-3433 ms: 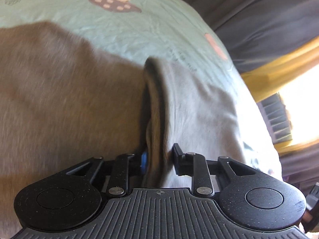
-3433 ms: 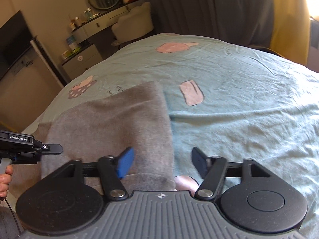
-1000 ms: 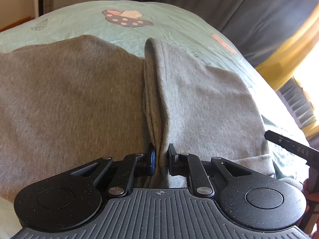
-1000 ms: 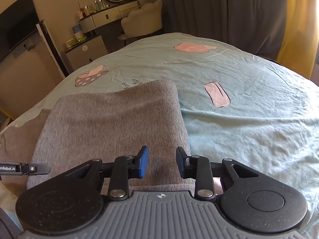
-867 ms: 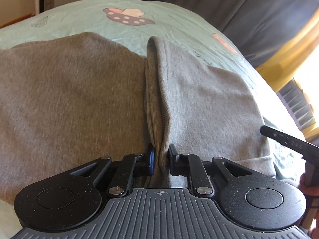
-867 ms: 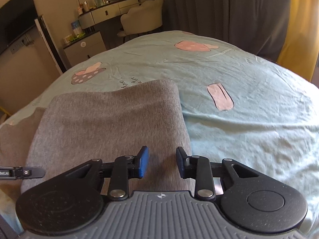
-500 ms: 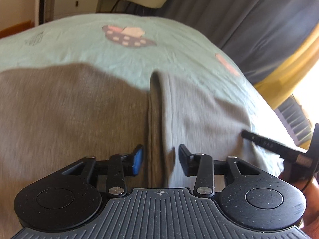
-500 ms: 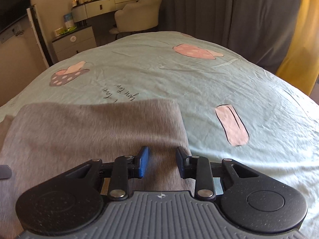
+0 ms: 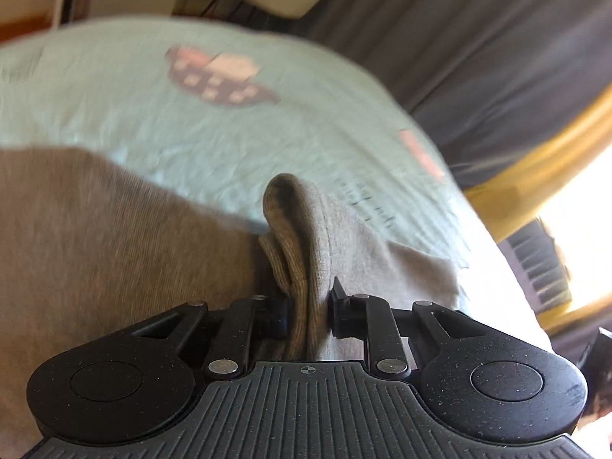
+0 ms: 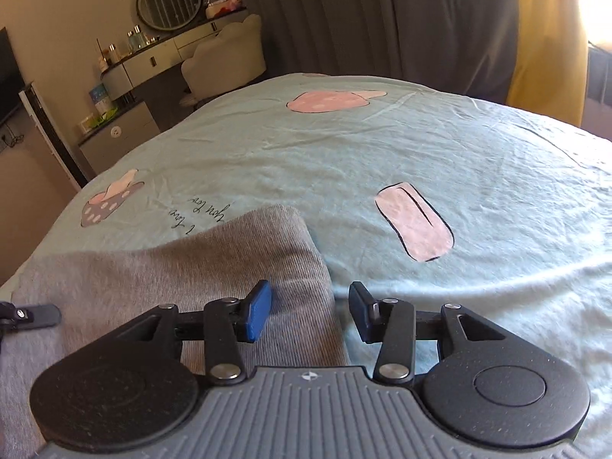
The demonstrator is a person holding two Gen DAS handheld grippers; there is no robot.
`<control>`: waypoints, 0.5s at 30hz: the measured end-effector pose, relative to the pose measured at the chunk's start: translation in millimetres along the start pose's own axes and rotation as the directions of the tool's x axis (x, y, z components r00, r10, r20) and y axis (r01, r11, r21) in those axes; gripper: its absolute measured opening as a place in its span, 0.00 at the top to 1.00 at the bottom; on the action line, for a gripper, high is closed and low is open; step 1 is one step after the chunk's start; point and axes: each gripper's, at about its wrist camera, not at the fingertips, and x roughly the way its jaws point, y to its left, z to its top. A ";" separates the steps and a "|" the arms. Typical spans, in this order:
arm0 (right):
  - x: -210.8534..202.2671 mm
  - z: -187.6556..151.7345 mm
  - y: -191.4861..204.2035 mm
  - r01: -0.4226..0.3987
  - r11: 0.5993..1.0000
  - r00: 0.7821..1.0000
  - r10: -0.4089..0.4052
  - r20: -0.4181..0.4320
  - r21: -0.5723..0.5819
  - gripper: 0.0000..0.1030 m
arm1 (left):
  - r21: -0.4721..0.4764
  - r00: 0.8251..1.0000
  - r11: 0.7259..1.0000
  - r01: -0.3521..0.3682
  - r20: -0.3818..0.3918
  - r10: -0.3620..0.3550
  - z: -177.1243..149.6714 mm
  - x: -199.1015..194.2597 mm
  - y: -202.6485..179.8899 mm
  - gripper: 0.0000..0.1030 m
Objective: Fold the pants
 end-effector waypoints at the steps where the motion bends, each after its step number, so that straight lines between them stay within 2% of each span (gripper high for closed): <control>1: -2.4 -1.3 2.0 0.004 1.000 1.000 -0.004 -0.002 -0.012 0.58 | 0.007 1.000 1.000 0.003 0.007 -0.003 -0.4 -5.0 -0.9 0.79; 4: -12.2 -5.6 7.4 0.002 1.000 1.000 -0.002 0.000 -0.028 0.58 | 0.020 1.000 1.000 -0.006 -0.008 0.006 5.6 -9.3 1.4 0.78; 6: -15.5 -7.4 11.6 0.010 0.998 1.000 -0.011 -0.004 -0.055 0.58 | 0.026 0.997 0.998 -0.051 -0.055 0.052 7.7 -3.2 5.8 0.75; 8: -16.6 -10.0 14.4 0.023 0.997 1.000 -0.024 -0.012 -0.077 0.57 | 0.042 0.990 0.992 -0.122 -0.068 0.124 2.4 -1.5 8.8 0.74; 10: -18.9 -12.4 15.7 0.014 0.997 1.000 -0.016 -0.016 -0.076 0.57 | 0.071 0.987 0.988 -0.140 -0.075 0.146 -8.8 -7.1 9.4 0.61; 14: -22.1 -15.3 19.1 0.022 0.996 1.000 -0.023 -0.012 -0.089 0.55 | 0.084 0.988 0.989 -0.121 -0.084 0.128 -37.9 -27.2 11.5 0.55; 15: -23.0 -16.5 20.1 0.025 0.995 1.000 -0.026 -0.011 -0.092 0.55 | 0.076 0.989 0.991 -0.113 -0.088 0.119 -43.1 -29.7 13.5 0.50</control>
